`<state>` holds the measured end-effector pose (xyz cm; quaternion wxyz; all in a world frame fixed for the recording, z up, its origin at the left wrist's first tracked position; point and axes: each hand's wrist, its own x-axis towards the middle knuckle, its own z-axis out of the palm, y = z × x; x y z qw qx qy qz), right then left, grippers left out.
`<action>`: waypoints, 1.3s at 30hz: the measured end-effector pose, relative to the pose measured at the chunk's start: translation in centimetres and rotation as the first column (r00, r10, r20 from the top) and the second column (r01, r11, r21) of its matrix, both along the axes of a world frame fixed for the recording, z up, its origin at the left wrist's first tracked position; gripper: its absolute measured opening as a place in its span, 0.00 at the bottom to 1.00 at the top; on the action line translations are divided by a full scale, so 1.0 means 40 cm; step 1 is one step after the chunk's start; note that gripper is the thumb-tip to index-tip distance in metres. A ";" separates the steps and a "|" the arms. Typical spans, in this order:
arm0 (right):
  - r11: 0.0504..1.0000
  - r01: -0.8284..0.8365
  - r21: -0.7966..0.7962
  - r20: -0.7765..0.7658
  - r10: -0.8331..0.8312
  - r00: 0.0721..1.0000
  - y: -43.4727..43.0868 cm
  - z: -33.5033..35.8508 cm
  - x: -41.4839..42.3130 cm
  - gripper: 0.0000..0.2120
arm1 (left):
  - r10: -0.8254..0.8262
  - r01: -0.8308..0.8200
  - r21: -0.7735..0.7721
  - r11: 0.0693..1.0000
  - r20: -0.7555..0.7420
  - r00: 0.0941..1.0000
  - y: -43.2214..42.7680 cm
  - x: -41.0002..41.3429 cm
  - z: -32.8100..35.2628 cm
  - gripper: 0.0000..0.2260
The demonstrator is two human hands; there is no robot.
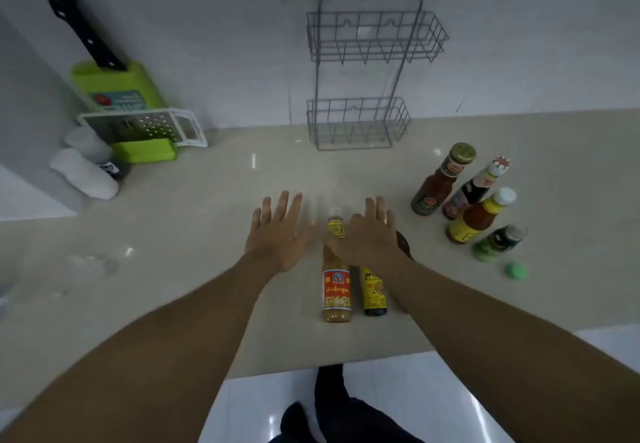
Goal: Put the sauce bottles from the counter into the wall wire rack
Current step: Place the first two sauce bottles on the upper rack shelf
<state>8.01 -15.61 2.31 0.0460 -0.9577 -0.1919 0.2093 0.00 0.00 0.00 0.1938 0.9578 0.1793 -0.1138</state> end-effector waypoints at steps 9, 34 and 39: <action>0.994 -0.109 0.012 0.181 0.105 0.978 0.001 -0.103 -0.023 0.44 | 0.057 -0.057 0.005 0.998 -0.005 0.998 -0.025 0.026 -0.160 0.27; 0.853 0.096 0.513 0.131 -0.188 0.973 0.022 -0.186 -0.107 0.26 | 0.002 -0.007 0.197 0.980 0.029 1.000 -0.037 -0.005 -0.290 0.35; 0.707 0.197 0.680 -0.089 -0.187 0.978 0.022 -0.150 -0.098 0.29 | 0.000 0.005 0.209 0.978 -0.021 1.000 -0.043 -0.005 -0.277 0.34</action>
